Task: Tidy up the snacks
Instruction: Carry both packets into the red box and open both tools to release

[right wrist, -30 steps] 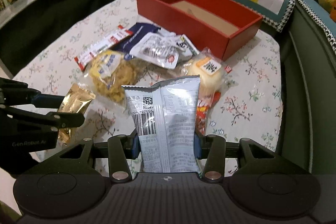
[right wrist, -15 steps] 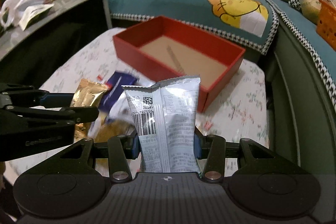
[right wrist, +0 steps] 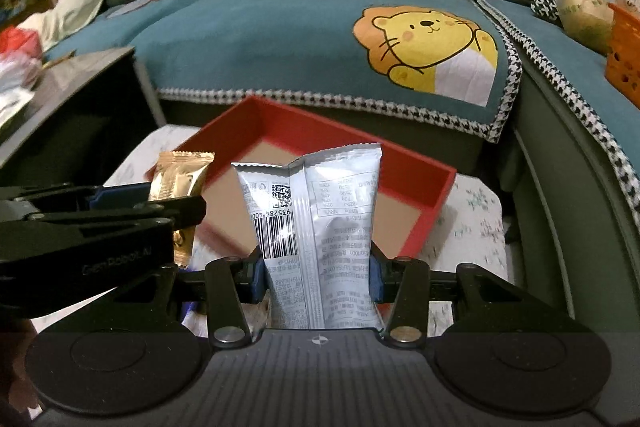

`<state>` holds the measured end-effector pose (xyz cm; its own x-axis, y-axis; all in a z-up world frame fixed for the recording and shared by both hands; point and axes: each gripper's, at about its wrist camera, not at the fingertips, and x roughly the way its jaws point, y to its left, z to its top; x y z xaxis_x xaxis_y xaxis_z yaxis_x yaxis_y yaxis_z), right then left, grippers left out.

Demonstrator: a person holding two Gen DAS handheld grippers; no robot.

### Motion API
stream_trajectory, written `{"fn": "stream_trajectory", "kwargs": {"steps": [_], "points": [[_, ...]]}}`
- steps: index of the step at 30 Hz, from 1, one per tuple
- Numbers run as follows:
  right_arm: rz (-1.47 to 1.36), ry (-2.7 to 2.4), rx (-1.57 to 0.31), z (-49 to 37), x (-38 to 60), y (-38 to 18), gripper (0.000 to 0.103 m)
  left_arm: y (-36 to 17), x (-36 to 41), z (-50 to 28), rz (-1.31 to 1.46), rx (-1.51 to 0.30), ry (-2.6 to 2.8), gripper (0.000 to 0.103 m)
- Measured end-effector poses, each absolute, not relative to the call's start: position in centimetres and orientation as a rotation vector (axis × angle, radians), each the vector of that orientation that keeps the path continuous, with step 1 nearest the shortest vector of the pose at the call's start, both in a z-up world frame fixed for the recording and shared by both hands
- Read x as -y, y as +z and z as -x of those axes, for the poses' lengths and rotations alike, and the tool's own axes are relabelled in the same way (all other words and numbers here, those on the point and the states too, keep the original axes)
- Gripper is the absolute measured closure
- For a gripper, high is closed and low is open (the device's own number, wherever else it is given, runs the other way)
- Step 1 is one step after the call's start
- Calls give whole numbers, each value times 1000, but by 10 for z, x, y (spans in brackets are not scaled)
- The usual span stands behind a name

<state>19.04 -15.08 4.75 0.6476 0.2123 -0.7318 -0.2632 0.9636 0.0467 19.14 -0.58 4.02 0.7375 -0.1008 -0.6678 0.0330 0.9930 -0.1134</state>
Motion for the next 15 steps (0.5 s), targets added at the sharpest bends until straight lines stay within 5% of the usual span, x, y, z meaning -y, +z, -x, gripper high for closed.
{"fn": "stream_trajectory", "kwargs": {"steps": [15], "points": [[42, 289, -860, -256, 123, -12, 49, -22, -9, -263, 108, -818, -15, 22]]}}
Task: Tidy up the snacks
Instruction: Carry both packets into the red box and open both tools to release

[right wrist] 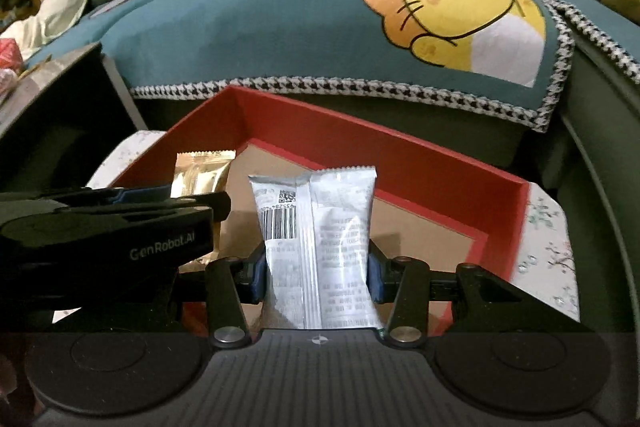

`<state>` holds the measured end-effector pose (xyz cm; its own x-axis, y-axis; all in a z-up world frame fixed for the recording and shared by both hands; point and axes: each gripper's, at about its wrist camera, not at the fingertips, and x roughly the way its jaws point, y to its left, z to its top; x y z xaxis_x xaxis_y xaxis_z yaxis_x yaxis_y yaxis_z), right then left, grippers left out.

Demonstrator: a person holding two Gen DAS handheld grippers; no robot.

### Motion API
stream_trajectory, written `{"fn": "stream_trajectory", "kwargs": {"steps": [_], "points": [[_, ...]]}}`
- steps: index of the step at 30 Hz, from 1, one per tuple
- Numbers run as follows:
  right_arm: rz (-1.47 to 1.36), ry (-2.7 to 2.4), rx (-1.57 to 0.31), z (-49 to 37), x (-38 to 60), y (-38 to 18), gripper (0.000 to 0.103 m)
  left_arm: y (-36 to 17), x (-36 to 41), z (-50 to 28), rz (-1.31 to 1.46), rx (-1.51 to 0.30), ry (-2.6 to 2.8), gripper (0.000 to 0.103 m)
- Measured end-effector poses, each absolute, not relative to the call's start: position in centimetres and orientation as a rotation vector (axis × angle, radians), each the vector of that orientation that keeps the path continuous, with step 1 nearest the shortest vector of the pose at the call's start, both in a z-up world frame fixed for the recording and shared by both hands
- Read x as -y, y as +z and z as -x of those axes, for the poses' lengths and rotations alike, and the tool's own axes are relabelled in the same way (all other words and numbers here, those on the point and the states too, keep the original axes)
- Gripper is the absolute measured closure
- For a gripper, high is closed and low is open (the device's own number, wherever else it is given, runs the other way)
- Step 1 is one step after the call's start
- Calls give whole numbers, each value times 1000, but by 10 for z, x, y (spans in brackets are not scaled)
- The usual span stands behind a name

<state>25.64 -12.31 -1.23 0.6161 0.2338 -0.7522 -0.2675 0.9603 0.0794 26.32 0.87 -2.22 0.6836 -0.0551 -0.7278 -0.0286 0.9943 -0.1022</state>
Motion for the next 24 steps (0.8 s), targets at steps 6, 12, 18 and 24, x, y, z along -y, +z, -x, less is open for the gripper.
{"fn": "stream_trajectory", "kwargs": {"steps": [6, 12, 18, 24], "points": [[88, 260, -857, -265, 116, -24, 49, -35, -12, -269, 85, -841, 7, 21], [96, 215, -890, -269, 127, -38, 44, -37, -9, -264, 15, -863, 14, 21], [147, 216, -886, -261, 126, -37, 41, -35, 1, -244, -48, -904, -2, 21], [216, 210, -860, -248, 120, -29, 39, -27, -4, -223, -6, -941, -18, 21]]}}
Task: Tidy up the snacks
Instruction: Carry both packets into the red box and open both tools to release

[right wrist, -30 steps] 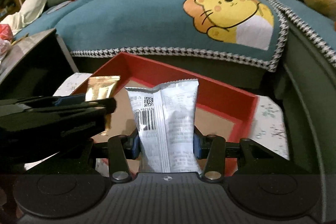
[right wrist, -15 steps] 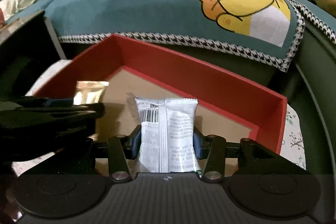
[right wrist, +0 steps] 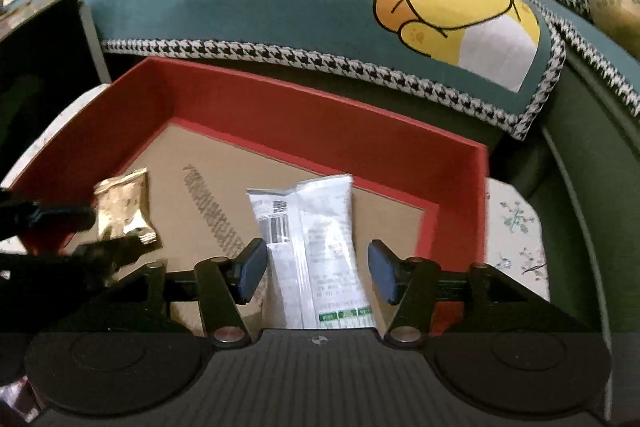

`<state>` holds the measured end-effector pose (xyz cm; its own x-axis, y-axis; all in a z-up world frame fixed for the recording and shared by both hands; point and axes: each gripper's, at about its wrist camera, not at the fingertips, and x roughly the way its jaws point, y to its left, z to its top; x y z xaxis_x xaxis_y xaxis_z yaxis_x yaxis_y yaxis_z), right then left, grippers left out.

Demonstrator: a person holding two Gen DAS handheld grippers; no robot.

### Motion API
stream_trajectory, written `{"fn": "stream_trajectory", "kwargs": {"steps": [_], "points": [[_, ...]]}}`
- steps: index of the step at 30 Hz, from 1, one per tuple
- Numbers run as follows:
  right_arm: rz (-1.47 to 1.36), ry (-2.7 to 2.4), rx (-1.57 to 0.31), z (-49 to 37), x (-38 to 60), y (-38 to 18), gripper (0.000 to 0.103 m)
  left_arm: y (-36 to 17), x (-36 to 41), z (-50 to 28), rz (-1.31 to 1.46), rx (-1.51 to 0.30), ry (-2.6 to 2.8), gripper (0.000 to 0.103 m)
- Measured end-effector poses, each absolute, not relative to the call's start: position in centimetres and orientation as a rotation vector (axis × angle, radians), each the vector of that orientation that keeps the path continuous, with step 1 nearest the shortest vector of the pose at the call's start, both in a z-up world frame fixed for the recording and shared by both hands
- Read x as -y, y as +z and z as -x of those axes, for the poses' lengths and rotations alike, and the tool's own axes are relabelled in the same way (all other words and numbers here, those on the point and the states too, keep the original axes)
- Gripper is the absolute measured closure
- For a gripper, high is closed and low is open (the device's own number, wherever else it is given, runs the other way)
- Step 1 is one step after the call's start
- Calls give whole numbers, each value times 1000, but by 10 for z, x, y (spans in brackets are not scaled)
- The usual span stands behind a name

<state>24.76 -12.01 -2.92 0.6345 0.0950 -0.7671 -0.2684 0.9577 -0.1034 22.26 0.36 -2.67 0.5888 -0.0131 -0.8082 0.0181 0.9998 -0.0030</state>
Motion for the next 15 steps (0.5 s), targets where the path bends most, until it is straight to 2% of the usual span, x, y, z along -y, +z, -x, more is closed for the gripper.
{"fn": "stream_trajectory", "kwargs": {"steps": [6, 9, 15], "points": [[216, 205, -818, -228, 122, -5, 39, -2, -10, -203, 56, -880, -18, 19], [230, 194, -781, -216, 121, 9, 33, 10, -11, -194, 76, -852, -27, 16], [267, 176, -725, -196, 120, 32, 33, 27, -17, -173, 90, -809, -40, 14]]}}
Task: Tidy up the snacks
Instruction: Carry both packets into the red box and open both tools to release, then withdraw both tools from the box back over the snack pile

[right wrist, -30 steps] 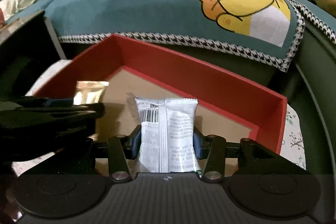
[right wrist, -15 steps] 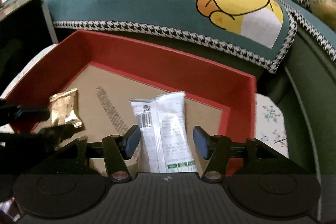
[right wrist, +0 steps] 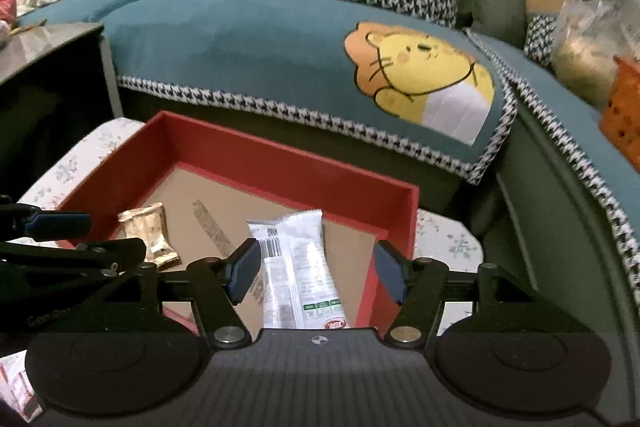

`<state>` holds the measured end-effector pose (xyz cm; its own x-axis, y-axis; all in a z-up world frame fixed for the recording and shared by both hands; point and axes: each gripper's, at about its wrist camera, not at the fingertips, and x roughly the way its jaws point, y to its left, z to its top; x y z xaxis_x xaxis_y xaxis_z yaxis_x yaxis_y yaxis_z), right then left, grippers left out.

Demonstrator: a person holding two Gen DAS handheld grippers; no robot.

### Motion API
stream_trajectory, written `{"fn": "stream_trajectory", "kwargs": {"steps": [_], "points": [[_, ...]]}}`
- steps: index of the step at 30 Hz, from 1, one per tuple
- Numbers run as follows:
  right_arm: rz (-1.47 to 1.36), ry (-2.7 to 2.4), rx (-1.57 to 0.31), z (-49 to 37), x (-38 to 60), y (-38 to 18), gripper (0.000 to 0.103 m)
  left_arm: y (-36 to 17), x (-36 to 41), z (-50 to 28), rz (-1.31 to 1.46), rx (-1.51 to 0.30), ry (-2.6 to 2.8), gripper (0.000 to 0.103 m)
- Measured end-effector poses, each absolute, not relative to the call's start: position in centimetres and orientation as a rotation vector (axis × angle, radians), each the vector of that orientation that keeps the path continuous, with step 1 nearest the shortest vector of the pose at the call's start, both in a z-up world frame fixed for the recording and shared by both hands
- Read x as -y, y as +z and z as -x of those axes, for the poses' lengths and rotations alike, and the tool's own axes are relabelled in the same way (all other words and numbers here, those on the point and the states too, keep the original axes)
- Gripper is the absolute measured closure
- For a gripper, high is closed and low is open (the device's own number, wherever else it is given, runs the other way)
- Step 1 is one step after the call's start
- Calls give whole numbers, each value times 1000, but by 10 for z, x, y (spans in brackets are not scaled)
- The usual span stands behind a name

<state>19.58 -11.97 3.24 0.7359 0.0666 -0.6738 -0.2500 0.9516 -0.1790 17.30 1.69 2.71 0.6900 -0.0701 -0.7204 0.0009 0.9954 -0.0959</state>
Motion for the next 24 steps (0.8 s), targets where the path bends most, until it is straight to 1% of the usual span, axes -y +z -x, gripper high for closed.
{"fn": "stream_trajectory", "kwargs": {"steps": [11, 24], "points": [[329, 185, -654, -156, 111, 60, 31, 45, -25, -141, 111, -773, -63, 12], [350, 183, -654, -124, 109, 64, 29, 52, -27, -115, 112, -768, -87, 9]]}}
